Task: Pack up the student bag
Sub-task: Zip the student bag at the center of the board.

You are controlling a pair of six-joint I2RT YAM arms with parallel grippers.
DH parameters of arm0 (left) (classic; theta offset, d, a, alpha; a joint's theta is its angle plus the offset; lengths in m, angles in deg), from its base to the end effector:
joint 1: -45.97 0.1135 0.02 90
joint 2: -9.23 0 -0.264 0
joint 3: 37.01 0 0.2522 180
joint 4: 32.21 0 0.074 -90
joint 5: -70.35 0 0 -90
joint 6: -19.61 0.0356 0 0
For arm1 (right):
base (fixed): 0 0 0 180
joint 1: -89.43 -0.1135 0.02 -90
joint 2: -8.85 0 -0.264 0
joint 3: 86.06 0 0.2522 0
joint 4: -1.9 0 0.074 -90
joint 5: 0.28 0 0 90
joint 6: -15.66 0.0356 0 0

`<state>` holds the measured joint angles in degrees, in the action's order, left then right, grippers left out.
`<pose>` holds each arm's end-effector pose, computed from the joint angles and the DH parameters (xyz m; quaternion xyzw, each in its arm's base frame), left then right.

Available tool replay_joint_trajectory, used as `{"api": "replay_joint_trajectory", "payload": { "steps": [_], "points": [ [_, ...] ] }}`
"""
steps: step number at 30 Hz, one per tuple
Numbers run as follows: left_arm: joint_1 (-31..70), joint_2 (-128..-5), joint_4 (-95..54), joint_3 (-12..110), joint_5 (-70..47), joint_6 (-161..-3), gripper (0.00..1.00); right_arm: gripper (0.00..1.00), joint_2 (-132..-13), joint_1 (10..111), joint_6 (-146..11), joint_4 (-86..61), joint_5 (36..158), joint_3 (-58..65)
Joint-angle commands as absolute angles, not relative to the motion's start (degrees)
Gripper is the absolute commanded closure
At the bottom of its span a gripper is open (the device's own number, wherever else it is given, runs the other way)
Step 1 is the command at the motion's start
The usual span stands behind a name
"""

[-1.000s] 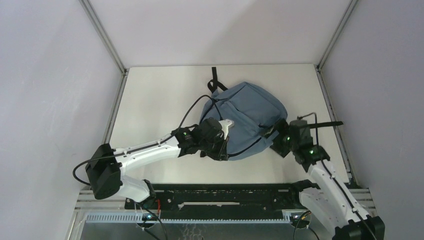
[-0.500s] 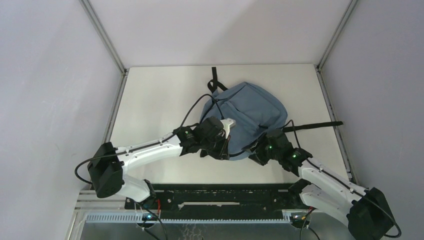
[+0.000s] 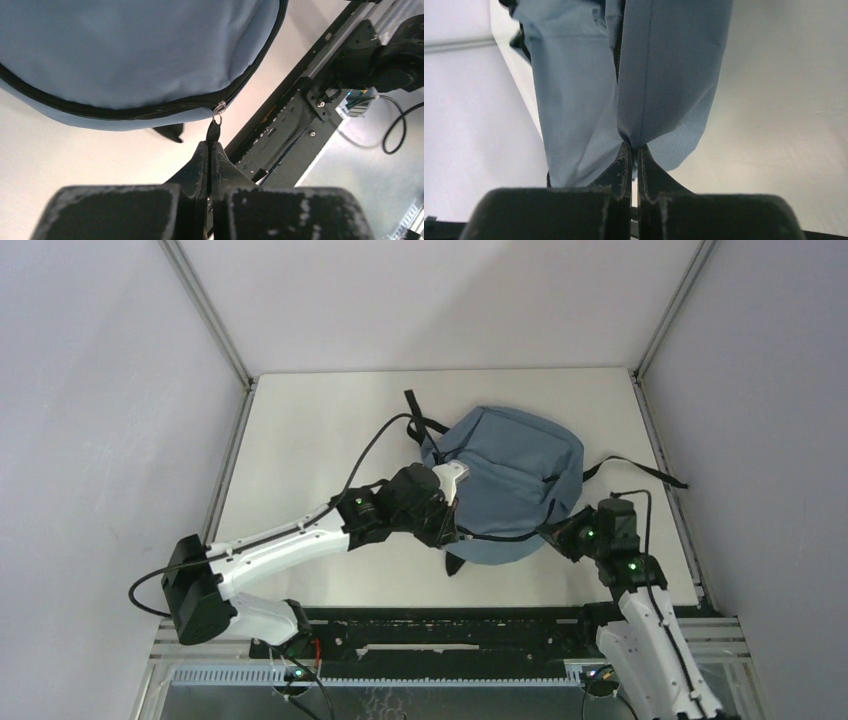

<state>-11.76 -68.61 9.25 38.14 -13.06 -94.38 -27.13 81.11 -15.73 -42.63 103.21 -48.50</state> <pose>0.1539 -0.2514 0.2836 0.2883 0.8734 -0.2944 0.2595 0.1353 0.0282 0.2015 0.3445 0.8442 0.3084 0.2713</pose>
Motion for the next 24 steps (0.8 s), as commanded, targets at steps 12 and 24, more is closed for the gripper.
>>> {"api": "replay_joint_trajectory", "payload": {
  "steps": [12, 24],
  "points": [
    [-9.1, -67.2, 14.3, 44.2, -17.3, -89.9, 1.00, 1.00, -28.9, 117.2, -40.9, -53.5, 115.2, -38.6],
    [-3.9, -71.1, 8.1, 40.7, -14.5, -93.8, 1.00, 0.01, -22.1, 112.7, -40.8, -55.1, 116.6, -31.6]
  ]
}}
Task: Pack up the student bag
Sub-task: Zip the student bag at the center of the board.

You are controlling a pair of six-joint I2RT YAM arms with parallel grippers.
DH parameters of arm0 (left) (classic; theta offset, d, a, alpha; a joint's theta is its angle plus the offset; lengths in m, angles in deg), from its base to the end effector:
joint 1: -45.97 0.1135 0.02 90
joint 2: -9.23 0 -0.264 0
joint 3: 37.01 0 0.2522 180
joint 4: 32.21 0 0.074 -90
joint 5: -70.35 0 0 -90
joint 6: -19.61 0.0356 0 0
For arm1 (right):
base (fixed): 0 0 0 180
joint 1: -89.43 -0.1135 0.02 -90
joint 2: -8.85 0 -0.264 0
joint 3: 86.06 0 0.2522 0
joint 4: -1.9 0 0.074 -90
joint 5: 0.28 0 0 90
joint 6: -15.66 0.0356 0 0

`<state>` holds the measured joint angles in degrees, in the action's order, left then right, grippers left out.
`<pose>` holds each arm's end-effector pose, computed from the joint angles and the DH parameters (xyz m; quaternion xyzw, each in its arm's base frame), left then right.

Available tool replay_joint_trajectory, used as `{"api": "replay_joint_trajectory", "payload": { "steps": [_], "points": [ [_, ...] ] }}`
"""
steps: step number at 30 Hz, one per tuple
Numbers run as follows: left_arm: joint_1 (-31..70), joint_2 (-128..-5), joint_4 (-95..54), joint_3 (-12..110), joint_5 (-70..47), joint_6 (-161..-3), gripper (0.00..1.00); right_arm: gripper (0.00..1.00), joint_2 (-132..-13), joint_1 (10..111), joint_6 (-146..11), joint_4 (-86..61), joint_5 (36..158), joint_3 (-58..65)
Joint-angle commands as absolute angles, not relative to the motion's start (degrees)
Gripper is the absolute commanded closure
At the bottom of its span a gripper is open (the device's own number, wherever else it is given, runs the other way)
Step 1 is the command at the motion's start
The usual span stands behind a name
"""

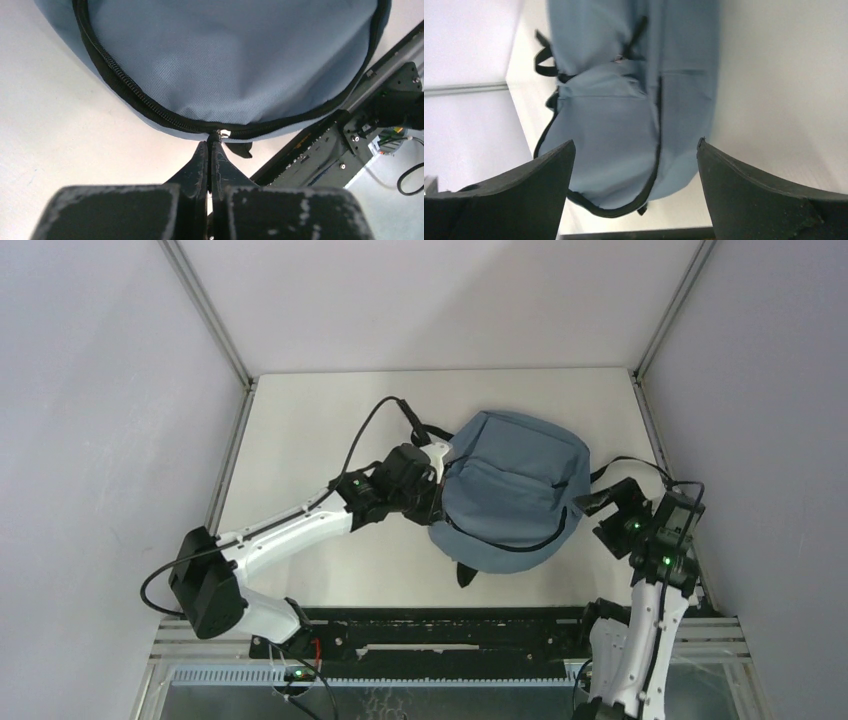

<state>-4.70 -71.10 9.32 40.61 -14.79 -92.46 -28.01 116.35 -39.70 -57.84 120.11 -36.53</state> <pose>0.1916 -0.2386 0.2854 0.2433 0.8879 -0.2618 0.2896 0.1206 -0.0411 0.2505 0.3772 0.8207 0.2671 0.3359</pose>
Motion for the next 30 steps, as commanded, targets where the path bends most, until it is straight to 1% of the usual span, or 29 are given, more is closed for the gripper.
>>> {"api": "replay_joint_trajectory", "payload": {
  "steps": [1, 5, 6, 9, 11, 12, 14, 16, 19, 21, 25, 28, 29, 30],
  "points": [
    [-3.8, -70.6, 7.6, 40.5, -14.1, -94.4, 1.00, 0.00, -20.7, 110.5, -40.9, -55.0, 116.1, -31.2],
    [-2.5, -68.6, 5.5, 39.4, -9.9, -95.8, 1.00, 0.00, -16.5, 98.4, -40.5, -51.6, 115.4, -30.7],
    [-1.9, -68.1, 5.0, 38.7, -8.2, -96.0, 1.00, 0.02, -15.7, 94.7, -41.0, -50.8, 113.8, -30.7],
    [-0.5, -67.7, 3.2, 37.1, -3.2, -96.3, 1.00, 0.07, -14.5, 81.5, -43.5, -48.8, 105.1, -31.1],
    [-0.2, -68.0, 1.9, 36.0, -0.6, -96.7, 1.00, 0.08, -15.2, 71.3, -45.3, -47.5, 97.9, -31.6],
    [0.0, -68.3, 1.5, 35.7, 0.2, -96.9, 1.00, 0.08, -16.6, 66.1, -45.9, -47.0, 93.9, -31.7],
    [0.2, -69.0, 1.0, 35.4, 1.1, -97.5, 1.00, 0.08, -21.5, 52.2, -47.4, -45.4, 85.7, -31.7],
    [0.4, -69.4, 1.3, 35.6, 1.3, -97.6, 1.00, 0.06, -27.8, 40.0, -50.2, -44.5, 76.8, -30.7],
    [1.0, -68.8, 2.1, 35.7, 1.0, -97.3, 1.00, 0.04, -38.4, 26.5, -54.7, -45.4, 62.4, -27.3],
    [1.1, -68.3, 2.2, 35.4, 1.2, -97.0, 1.00, 0.04, -44.3, 22.4, -58.1, -45.3, 57.2, -25.5],
    [1.3, -68.0, 2.5, 35.3, 2.0, -96.5, 1.00, 0.05, -51.7, 20.6, -63.7, -42.0, 55.8, -24.8],
    [1.4, -67.8, 2.5, 34.9, 2.1, -96.5, 1.00, 0.08, -54.9, 20.5, -66.2, -38.9, 55.3, -25.2],
    [1.4, -67.7, 2.5, 34.8, 2.1, -96.5, 1.00, 0.12, -55.4, 20.5, -66.9, -37.8, 55.0, -25.7],
    [1.4, -67.4, 2.5, 34.8, 2.0, -96.4, 1.00, 0.19, -55.9, 20.5, -67.2, -36.6, 55.0, -26.4]
  ]
}}
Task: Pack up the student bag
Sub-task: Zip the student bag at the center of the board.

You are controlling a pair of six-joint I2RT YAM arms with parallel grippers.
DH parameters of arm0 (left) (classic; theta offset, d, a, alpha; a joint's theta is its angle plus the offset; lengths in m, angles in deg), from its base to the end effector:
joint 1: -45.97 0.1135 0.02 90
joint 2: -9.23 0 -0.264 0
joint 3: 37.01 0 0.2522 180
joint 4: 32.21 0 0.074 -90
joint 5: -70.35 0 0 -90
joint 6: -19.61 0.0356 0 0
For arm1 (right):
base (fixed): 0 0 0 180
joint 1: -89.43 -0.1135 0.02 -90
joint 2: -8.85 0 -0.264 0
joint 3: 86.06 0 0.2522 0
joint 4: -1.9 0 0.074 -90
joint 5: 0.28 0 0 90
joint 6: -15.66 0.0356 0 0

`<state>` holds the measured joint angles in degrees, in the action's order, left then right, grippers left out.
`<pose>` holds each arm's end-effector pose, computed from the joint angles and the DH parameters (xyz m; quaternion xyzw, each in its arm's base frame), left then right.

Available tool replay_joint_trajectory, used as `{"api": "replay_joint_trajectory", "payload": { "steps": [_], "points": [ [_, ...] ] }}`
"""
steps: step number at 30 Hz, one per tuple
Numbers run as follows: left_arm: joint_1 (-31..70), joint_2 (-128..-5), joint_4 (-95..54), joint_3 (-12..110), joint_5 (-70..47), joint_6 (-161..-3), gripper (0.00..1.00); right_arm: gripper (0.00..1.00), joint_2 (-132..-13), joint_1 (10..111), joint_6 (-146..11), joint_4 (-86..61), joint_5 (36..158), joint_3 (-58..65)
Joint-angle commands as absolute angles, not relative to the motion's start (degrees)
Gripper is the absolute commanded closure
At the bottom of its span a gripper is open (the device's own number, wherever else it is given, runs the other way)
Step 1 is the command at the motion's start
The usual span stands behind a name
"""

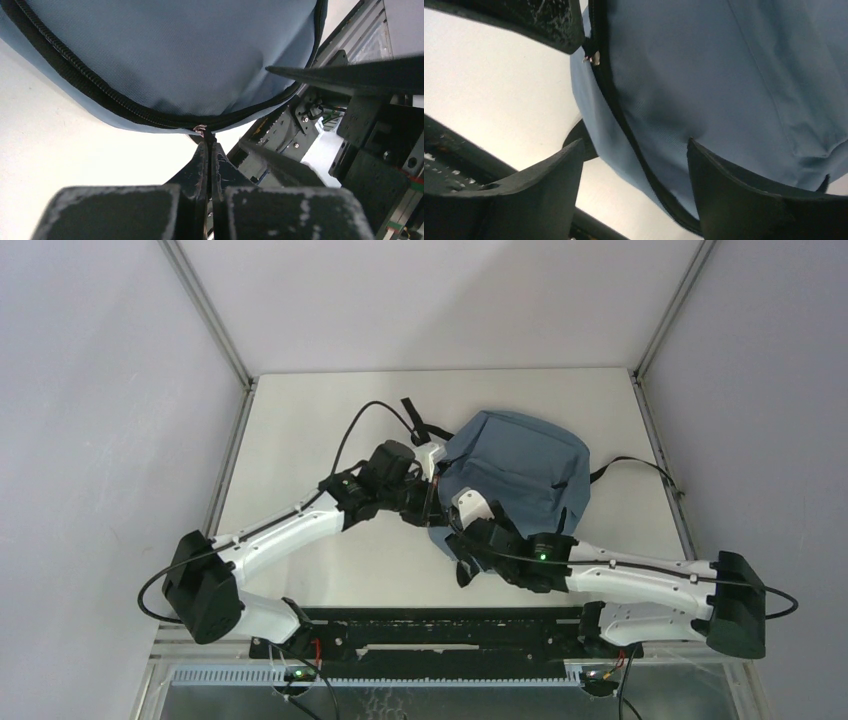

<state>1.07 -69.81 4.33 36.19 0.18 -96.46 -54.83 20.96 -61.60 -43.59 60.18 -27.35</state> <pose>0.2040 -0.2204 0.2746 0.2160 0.8777 -0.3591 0.2324 0.0974 0.1992 0.2473 -0.3491 0.8448 0.0307 0.4045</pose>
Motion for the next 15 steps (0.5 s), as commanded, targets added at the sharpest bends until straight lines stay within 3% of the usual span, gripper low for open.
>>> {"api": "replay_joint_trajectory", "payload": {
  "steps": [1, 4, 5, 15],
  "points": [
    [1.5, -67.3, 2.5, 34.7, 1.8, -96.4, 1.00, 0.30, -56.2, 20.5, -67.3, -35.9, 54.9, -26.9],
    [2.4, -66.6, 3.2, 34.8, -0.5, -96.5, 1.00, 0.91, -56.5, 20.5, -67.0, -36.0, 56.5, -27.6],
    [3.2, -66.2, 3.4, 34.6, -1.5, -97.0, 1.00, 1.00, -56.4, 20.5, -66.2, -37.2, 57.5, -27.5],
    [13.2, -65.9, 1.4, 35.6, -1.9, -99.1, 1.00, 1.00, -42.2, 15.7, -47.1, -50.0, 60.1, -32.3]
  ]
}}
